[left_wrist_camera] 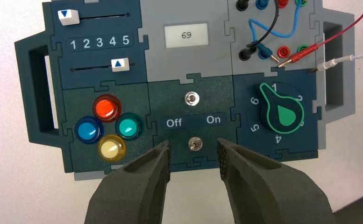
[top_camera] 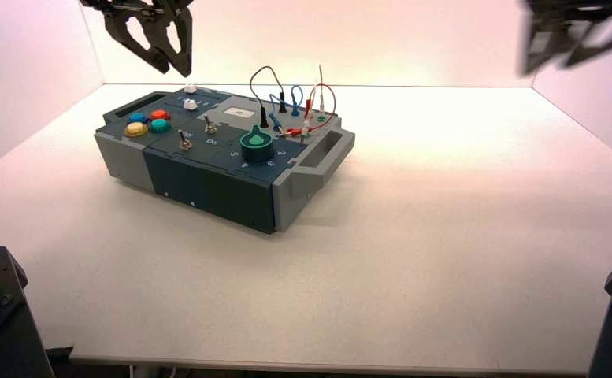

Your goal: Move the right gripper to the right.

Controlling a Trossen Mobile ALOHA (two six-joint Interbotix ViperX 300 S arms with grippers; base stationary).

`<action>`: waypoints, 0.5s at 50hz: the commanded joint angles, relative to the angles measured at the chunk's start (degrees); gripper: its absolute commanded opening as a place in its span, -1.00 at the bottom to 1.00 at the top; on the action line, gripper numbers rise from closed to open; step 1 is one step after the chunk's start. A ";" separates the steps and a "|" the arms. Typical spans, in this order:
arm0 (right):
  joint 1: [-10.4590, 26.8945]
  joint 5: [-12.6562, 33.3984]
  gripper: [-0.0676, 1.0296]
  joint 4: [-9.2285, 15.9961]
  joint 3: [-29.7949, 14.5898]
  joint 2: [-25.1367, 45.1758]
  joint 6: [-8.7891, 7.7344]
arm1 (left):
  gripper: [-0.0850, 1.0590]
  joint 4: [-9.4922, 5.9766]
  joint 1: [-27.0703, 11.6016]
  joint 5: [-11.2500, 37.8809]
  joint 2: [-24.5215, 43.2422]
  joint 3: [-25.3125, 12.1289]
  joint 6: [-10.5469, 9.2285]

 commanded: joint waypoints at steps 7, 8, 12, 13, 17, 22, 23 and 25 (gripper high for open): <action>-19.07 -7.21 0.41 0.53 2.99 -4.22 1.67 | 0.09 0.09 -0.62 0.09 -0.53 -1.58 -0.09; -19.69 -7.56 0.41 0.53 3.16 -4.66 1.67 | 0.09 0.09 -0.79 0.09 -0.62 -1.67 -0.09; -20.74 -7.73 0.41 0.26 3.25 -5.71 1.85 | 0.09 0.09 -1.14 0.35 -0.62 -1.93 -0.09; -20.83 -7.73 0.41 0.26 3.34 -6.06 1.93 | 0.09 0.09 -1.23 0.44 -0.53 -2.02 -0.09; -20.83 -8.17 0.41 0.26 3.69 -6.50 1.93 | 0.09 0.09 -1.23 0.44 -0.53 -2.02 -0.09; -20.83 -8.35 0.41 0.26 3.78 -6.59 1.93 | 0.09 0.09 -1.23 0.44 -0.53 -2.11 -0.09; -20.83 -8.44 0.41 0.26 3.78 -6.50 1.93 | 0.09 0.09 -1.23 0.44 -0.53 -2.11 -0.09; -20.83 -8.53 0.41 0.26 3.78 -6.50 1.93 | 0.09 0.09 -1.23 0.44 -0.53 -2.11 -0.09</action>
